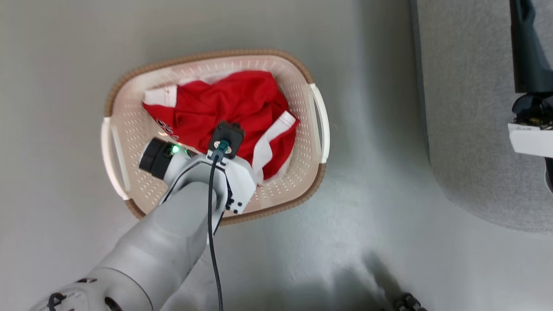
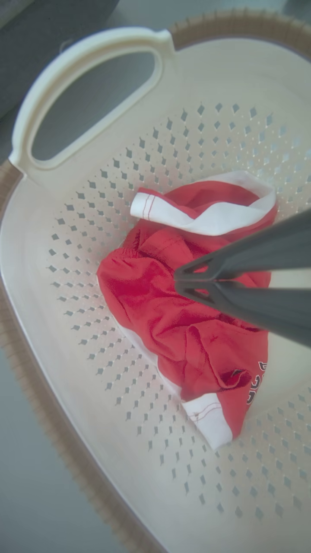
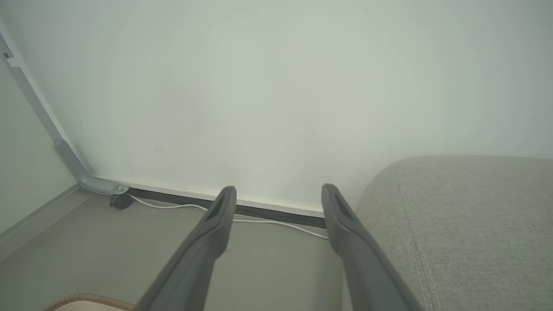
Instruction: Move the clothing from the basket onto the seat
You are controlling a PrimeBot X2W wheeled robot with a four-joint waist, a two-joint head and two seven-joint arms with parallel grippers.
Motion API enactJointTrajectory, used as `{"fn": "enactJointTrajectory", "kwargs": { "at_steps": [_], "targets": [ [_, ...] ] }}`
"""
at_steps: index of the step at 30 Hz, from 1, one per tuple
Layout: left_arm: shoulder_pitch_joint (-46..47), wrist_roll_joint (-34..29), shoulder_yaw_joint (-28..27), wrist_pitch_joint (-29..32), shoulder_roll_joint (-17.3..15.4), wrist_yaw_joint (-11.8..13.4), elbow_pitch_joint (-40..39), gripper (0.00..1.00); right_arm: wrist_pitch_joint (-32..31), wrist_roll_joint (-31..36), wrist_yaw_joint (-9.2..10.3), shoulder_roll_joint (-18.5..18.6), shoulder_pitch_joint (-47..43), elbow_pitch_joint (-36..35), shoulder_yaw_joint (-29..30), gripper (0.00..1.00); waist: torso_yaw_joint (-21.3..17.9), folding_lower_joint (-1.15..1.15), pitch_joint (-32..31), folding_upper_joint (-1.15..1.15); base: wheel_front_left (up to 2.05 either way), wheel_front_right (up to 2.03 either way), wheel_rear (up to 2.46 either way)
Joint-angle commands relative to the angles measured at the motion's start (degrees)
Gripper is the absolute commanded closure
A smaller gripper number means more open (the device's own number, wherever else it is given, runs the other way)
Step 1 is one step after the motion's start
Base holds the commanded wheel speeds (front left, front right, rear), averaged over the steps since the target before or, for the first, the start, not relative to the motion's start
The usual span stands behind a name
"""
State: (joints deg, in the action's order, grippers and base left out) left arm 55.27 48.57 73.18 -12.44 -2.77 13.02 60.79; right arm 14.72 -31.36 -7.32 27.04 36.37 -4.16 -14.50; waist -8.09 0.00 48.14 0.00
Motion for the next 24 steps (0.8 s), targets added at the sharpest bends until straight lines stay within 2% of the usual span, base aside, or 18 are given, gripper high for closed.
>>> {"fn": "enactJointTrajectory", "kwargs": {
  "at_steps": [1, 4, 6, 10, 14, 15, 16, 17, 18, 20, 21, 24],
  "targets": [
    [-2.3, 1.2, -1.1, -1.6, -0.1, 0.6, -1.3, 1.00, 0.3, -0.2, -0.17, 1.1, -3.7, -0.1, -0.5, 0.00, 1.6, 0.00, -5.1, 0.00, 0.00, 0.00, 0.00],
    [-4.2, 2.4, -2.6, -2.4, -0.1, 1.0, -2.9, 1.00, 0.3, -0.1, -0.17, 1.0, -5.1, 1.6, -0.8, 0.00, 2.5, 0.00, -8.7, 0.00, 0.00, 0.00, 0.00],
    [-4.8, 0.9, -5.3, -2.5, -0.1, 2.0, -6.1, 1.00, 0.3, 0.0, -0.17, 0.9, -6.0, 2.7, -0.9, 0.00, 3.2, 0.00, -11.1, 0.00, 0.00, 0.00, 0.00],
    [-8.9, -6.1, -12.3, -2.5, -0.1, 3.4, -12.4, 1.00, 0.3, 0.2, -0.17, 0.1, -8.2, 4.7, -1.3, 0.00, 4.4, 0.00, -15.7, 0.00, 0.00, 0.00, 0.00],
    [-15.0, -14.4, -20.6, -2.5, -0.1, 2.7, -19.1, 1.00, 0.3, 0.6, -0.17, -1.3, -10.2, 6.7, -1.9, 0.00, 5.3, 0.00, -19.9, 0.00, 0.00, 0.00, 0.00],
    [-15.0, -14.4, -20.6, -2.5, -0.1, 2.7, -19.1, 1.00, 0.3, 0.6, -0.17, -1.3, -10.2, 6.7, -1.9, 0.00, 5.3, 0.00, -19.9, 0.00, 0.00, 0.00, 0.00],
    [-16.6, -16.4, -22.7, -2.5, -0.1, 2.5, -20.7, 0.75, 0.3, 0.7, -0.17, -1.6, -10.6, 7.3, -2.1, 0.00, 5.5, 0.00, -20.9, 0.00, 0.00, 0.00, 0.00],
    [-18.3, -18.3, -24.7, -2.5, -0.1, 2.2, -22.4, 0.30, 0.3, 0.7, -0.17, -2.0, -11.0, 7.8, -2.2, 0.00, 5.7, 0.00, -21.9, 0.00, 0.00, 0.00, 0.00],
    [-19.9, -20.2, -26.6, -2.5, -0.1, 1.8, -24.0, 0.00, 0.3, 0.7, -0.17, -2.3, -11.5, 8.3, -2.4, 0.00, 5.9, 0.00, -22.8, 0.00, 0.00, 0.00, 0.00],
    [-22.8, -23.4, -30.3, -2.5, -0.1, 1.3, -27.1, 0.00, 0.3, 0.9, -0.17, -2.9, -12.2, 9.2, -2.5, 0.00, 6.3, 0.00, -24.5, 0.00, 0.00, 0.00, 0.00],
    [-25.7, -26.0, -33.9, -2.5, -0.1, 0.6, -30.3, 0.00, 0.3, 1.1, -0.17, -3.5, -12.9, 9.9, -2.6, 0.00, 6.6, 0.00, -26.0, 0.00, 0.00, 0.00, 0.00],
    [-29.8, -29.1, -38.7, -2.5, -0.1, -0.6, -34.6, 0.00, 0.3, 1.3, -0.17, -4.5, -13.9, 11.0, -2.5, 0.00, 6.8, 0.00, -28.2, 0.00, 0.00, 0.00, 0.00]
  ]
}}
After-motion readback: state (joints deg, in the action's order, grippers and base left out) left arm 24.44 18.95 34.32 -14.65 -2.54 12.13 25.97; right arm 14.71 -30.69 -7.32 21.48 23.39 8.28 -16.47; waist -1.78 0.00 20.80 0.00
